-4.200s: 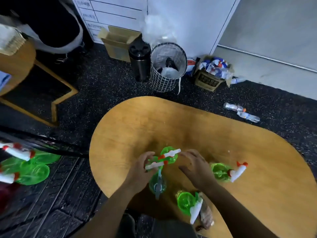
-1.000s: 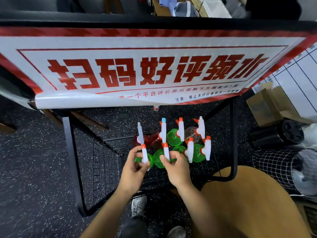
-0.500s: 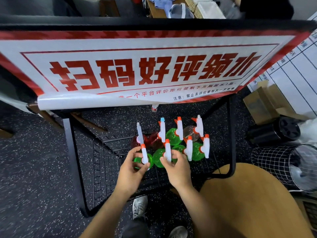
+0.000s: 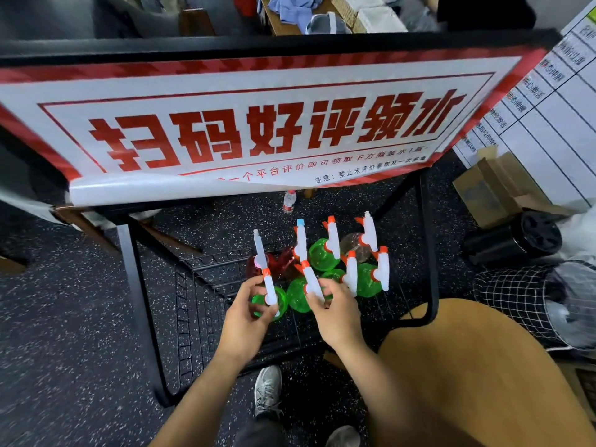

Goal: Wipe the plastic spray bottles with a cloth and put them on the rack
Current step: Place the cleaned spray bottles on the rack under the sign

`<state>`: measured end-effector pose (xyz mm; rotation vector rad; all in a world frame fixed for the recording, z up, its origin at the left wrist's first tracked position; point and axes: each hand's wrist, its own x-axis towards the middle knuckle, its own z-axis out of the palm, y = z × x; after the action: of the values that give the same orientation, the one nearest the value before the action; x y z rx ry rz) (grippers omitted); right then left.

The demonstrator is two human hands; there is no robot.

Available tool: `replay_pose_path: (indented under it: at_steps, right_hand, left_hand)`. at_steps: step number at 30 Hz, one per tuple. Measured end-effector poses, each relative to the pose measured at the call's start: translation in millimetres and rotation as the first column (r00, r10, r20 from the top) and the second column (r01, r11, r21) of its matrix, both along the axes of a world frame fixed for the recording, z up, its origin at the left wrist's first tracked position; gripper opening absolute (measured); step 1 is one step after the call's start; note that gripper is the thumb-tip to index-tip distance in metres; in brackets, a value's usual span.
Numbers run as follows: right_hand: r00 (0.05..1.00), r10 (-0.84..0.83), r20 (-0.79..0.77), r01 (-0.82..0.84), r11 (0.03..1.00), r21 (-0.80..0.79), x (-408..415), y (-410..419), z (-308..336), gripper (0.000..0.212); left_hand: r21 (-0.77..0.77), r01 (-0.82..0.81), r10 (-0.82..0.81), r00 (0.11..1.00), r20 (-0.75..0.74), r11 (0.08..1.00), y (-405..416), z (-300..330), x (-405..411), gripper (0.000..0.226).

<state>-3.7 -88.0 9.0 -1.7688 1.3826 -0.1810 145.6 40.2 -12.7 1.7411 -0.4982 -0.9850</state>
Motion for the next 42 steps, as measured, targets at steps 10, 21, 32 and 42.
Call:
replay_pose_path:
  at_steps: [10, 21, 32, 42]
  right_hand:
    - [0.997, -0.061, -0.056, 0.058, 0.997, -0.051, 4, 4, -3, 0.024]
    - [0.996, -0.073, -0.060, 0.072, 0.997, -0.018, 1, 5, 2, 0.036]
    - [0.996, -0.001, 0.088, 0.002, 1.000, -0.014, -68, -1, 50, 0.043]
    - [0.962, -0.237, 0.137, 0.252, 0.961, -0.110, -285, 15, 94, 0.040]
  left_hand:
    - [0.010, 0.003, -0.003, 1.000, 0.011, 1.000, 1, 2, 0, 0.054]
    - [0.017, -0.007, 0.006, 0.998, 0.060, 1.000, 5, 11, 4, 0.057]
    - [-0.115, 0.025, -0.006, 0.987, 0.162, 0.993, -4, 62, -23, 0.052]
    - [-0.152, 0.441, -0.409, 0.890, 0.200, 0.885, -48, 93, -187, 0.050]
